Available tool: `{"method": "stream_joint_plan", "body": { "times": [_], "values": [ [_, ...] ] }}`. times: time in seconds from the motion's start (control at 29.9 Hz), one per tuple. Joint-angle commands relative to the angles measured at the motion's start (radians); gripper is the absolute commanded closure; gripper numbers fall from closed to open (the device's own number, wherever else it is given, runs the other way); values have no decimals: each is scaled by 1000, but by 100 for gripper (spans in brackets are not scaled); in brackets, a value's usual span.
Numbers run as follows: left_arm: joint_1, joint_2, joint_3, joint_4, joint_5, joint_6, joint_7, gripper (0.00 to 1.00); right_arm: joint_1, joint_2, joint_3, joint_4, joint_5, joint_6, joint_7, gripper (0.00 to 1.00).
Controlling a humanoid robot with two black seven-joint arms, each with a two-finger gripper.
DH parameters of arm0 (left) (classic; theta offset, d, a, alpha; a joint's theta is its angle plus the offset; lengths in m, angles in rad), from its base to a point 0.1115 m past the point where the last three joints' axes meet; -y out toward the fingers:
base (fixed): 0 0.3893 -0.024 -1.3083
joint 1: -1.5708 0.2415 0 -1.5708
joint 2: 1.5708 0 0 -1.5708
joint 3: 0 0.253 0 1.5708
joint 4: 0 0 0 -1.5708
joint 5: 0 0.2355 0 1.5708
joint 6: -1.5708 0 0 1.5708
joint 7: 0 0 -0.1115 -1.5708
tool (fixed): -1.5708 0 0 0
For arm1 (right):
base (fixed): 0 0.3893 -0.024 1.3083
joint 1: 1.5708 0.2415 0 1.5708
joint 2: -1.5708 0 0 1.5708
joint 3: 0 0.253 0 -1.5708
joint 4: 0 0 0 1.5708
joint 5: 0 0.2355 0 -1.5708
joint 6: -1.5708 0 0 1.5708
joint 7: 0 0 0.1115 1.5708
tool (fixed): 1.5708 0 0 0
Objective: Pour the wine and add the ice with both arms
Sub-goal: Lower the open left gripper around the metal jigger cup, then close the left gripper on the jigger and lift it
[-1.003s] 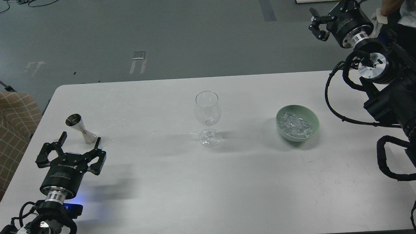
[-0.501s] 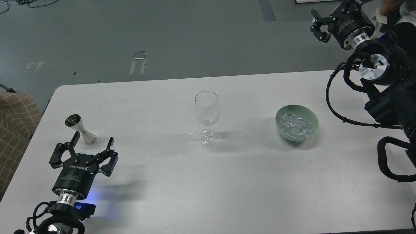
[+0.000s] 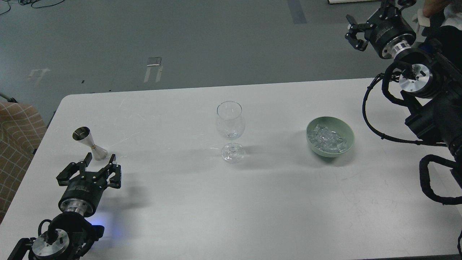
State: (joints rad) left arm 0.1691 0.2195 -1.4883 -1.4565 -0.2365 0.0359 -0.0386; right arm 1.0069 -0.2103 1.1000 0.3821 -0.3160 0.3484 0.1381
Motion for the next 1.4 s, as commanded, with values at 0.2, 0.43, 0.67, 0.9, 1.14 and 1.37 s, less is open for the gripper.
{"method": "stream_joint_plan", "body": {
  "times": [0.2,0.43,0.67,0.9,1.14,1.37],
  "values": [
    [-111,5,-30,82,0,127,8,55,-1,-1,0,-3,0,-2,0,0],
    [-171,11,-30,182,0,150,11,58,-7,-8,0,-5,0,-6,0,0],
    [-207,14,-49,215,0,151,14,60,-11,-8,0,-6,0,-6,0,0],
    [-290,20,-50,334,0,205,19,63,-20,-8,1,-5,0,-12,2,0],
    [-306,24,-53,344,-1,199,49,62,-27,-8,1,-6,0,-15,3,0],
    [-332,24,-53,353,-3,199,51,61,-27,-20,1,-6,0,-17,3,0]
  ]
}}
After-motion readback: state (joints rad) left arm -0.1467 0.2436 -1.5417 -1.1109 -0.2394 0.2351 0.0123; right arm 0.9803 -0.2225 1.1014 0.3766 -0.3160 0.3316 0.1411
